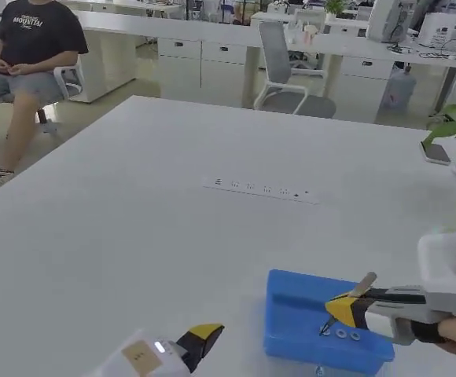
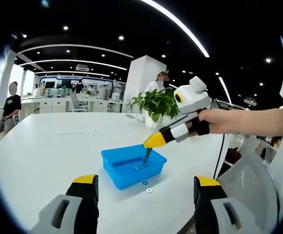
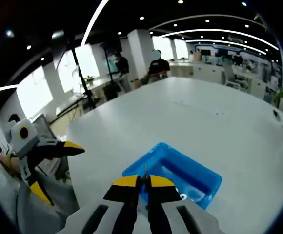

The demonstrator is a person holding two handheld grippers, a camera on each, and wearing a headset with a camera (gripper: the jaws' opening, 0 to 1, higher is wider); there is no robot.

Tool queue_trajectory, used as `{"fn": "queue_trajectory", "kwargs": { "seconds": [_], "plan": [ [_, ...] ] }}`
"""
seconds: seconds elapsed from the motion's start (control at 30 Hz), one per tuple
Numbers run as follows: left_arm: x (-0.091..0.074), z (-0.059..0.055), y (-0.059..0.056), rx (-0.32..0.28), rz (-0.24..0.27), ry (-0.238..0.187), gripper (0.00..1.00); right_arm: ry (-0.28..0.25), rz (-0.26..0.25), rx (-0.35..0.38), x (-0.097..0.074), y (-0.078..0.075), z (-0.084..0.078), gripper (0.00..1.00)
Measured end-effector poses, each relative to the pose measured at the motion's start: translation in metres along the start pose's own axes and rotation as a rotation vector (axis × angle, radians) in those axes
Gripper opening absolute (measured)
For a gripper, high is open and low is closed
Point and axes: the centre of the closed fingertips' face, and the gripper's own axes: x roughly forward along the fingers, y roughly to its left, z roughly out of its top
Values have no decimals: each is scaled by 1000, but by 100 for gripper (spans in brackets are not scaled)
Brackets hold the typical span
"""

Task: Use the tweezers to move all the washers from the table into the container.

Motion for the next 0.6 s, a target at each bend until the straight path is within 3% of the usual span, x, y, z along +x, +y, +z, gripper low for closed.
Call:
{"fn": "queue_trajectory", "kwargs": {
  "seconds": [0.2,0.37,0.5,0.6],
  "plan": [
    [0,0,-1,3,-3,5,81,9,27,-7,4,14,-14,3],
    [1,0,-2,6,-2,8,81,60,38,-74,13,24,-36,3],
    [0,-1,-1,6,-1,9,81,101,35,-92,22,20,-54,3],
    [0,-1,-1,5,0,9,81,118,35,-64,25,17,-61,3]
  ]
}}
